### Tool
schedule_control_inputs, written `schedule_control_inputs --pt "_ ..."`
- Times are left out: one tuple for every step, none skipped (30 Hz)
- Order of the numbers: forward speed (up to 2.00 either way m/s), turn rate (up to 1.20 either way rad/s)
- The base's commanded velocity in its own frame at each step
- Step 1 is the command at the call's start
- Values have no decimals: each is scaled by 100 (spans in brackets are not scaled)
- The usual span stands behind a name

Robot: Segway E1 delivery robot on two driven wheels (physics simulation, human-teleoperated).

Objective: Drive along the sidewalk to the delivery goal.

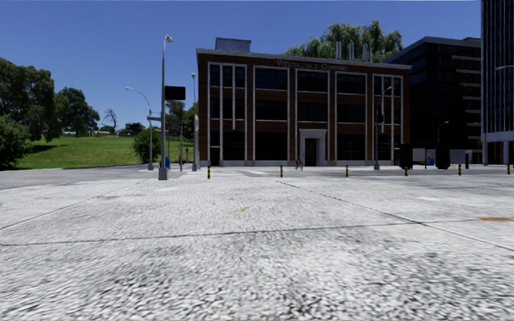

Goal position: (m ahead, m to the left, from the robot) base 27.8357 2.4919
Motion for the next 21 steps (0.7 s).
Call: schedule_control_inputs --pt "200 0" --pt "200 0" --pt "200 0" --pt "200 0" --pt "200 0" --pt "200 0" --pt "200 0" --pt "200 0" --pt "200 0" --pt "200 0" --pt "200 0" --pt "200 0" --pt "200 0" --pt "200 0" --pt "200 0" --pt "200 0" --pt "200 0" --pt "200 0" --pt "200 0" --pt "200 0" --pt "200 0"
